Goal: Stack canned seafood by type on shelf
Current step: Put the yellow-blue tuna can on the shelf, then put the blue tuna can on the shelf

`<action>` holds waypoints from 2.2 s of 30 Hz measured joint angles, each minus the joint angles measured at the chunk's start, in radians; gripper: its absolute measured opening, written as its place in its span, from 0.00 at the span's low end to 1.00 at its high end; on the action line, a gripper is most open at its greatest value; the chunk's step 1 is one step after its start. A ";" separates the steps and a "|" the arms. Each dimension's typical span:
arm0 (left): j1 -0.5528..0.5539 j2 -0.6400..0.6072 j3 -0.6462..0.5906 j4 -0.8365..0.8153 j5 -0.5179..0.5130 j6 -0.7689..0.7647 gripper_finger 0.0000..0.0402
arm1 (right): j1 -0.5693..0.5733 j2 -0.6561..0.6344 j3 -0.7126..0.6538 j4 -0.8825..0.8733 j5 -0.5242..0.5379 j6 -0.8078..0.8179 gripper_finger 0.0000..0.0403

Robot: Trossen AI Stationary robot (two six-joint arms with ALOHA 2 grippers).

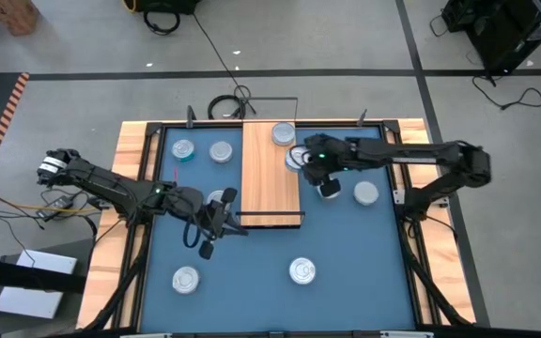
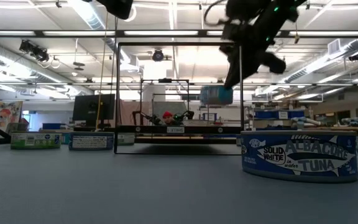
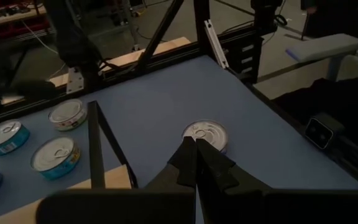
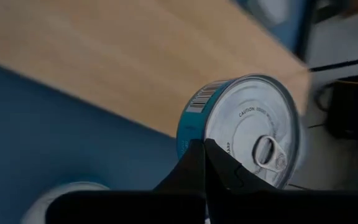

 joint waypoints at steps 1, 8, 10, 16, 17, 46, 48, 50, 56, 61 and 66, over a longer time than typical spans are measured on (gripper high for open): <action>0.001 0.000 0.000 -0.002 0.000 0.000 0.01 | -0.006 0.028 0.014 -0.013 -0.001 -0.020 0.00; 0.003 0.000 0.000 -0.003 -0.003 0.000 0.01 | -0.051 0.138 0.106 -0.030 -0.035 -0.109 0.00; 0.003 0.000 0.000 -0.004 -0.005 0.000 0.01 | -0.064 0.154 0.122 -0.028 -0.054 -0.130 0.00; 0.002 0.000 0.000 -0.009 -0.006 0.000 0.01 | -0.084 0.202 0.128 -0.025 -0.088 -0.161 0.00; 0.002 0.000 0.000 -0.008 -0.006 0.000 0.01 | -0.084 0.210 0.128 -0.022 -0.095 -0.163 0.00; 0.002 0.000 -0.001 -0.019 -0.025 -0.007 0.01 | -0.104 0.304 0.127 0.063 -0.156 -0.196 0.00; 0.002 0.000 -0.001 -0.019 -0.029 -0.012 0.01 | -0.103 0.307 0.127 0.060 -0.156 -0.197 0.00; 0.002 0.000 -0.001 -0.018 -0.043 -0.020 0.01 | -0.102 0.308 0.127 0.065 -0.154 -0.191 0.01; 0.002 0.000 -0.001 -0.018 -0.066 -0.025 0.01 | -0.081 0.304 0.127 0.071 -0.060 -0.179 0.14; 0.002 0.000 -0.001 -0.018 -0.071 -0.028 0.01 | -0.057 0.272 0.127 0.111 -0.048 -0.168 0.27; 0.002 -0.008 -0.001 -0.022 -0.077 -0.030 0.01 | -0.034 0.210 0.127 0.129 -0.026 -0.126 0.35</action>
